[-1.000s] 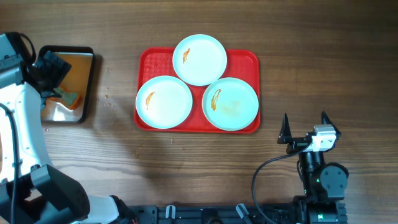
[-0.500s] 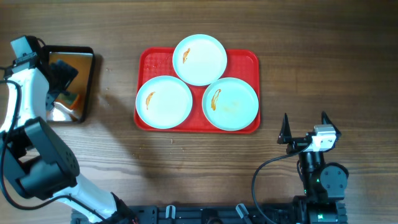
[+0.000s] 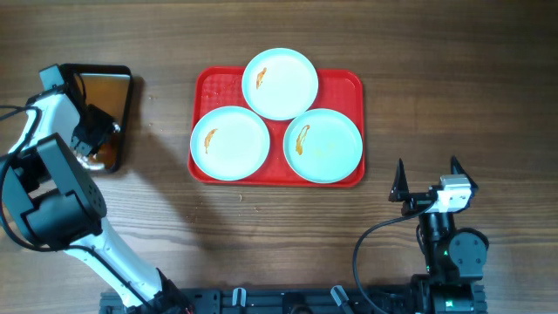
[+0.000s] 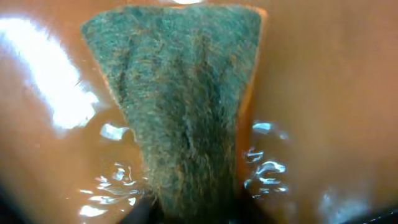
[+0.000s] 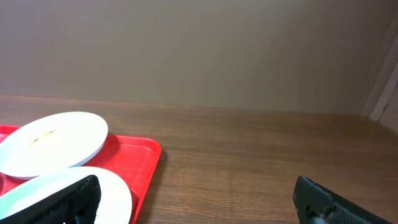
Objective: Clean dirty plates on tray and stack at the side
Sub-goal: 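Grasp the green-and-orange sponge with the left gripper in the water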
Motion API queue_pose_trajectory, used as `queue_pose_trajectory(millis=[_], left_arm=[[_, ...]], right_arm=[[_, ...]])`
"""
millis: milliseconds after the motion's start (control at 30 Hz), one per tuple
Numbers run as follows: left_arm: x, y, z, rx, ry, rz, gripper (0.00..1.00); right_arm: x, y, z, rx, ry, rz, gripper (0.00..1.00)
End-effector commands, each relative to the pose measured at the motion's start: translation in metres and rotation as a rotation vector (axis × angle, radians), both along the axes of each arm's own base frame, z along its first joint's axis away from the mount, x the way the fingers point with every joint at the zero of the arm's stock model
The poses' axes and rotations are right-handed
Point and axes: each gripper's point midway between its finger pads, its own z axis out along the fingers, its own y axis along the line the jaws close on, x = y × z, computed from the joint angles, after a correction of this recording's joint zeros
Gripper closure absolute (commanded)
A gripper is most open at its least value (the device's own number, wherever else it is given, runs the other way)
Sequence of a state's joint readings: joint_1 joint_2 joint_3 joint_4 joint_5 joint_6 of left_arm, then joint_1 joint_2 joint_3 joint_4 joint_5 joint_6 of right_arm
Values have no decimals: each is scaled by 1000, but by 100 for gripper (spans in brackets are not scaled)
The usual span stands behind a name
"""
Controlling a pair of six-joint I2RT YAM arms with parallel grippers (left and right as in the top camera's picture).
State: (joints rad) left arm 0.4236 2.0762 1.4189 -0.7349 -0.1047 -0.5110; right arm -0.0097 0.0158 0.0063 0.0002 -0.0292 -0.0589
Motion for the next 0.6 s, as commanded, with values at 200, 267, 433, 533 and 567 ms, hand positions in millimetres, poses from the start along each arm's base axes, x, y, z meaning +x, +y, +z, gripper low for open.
queue_pose_trajectory(millis=[200,267,433,533,567], left_arm=[[3,1,-6,-6,-3,3,11],[7,3,-5,3,-20,3,0],[20,9,-3,30,-71,4,15],[19,9,-10,25,-61,4,74],[18,9,-13,24,-51,4,96]], right_arm=[[0,1,1,-17,-6,8,0],[0,1,1,-17,-6,8,0],[0,1,1,-18,-6,8,0],[0,1,1,-17,-6,8,0],[0,1,1,-18,-6,8,0]])
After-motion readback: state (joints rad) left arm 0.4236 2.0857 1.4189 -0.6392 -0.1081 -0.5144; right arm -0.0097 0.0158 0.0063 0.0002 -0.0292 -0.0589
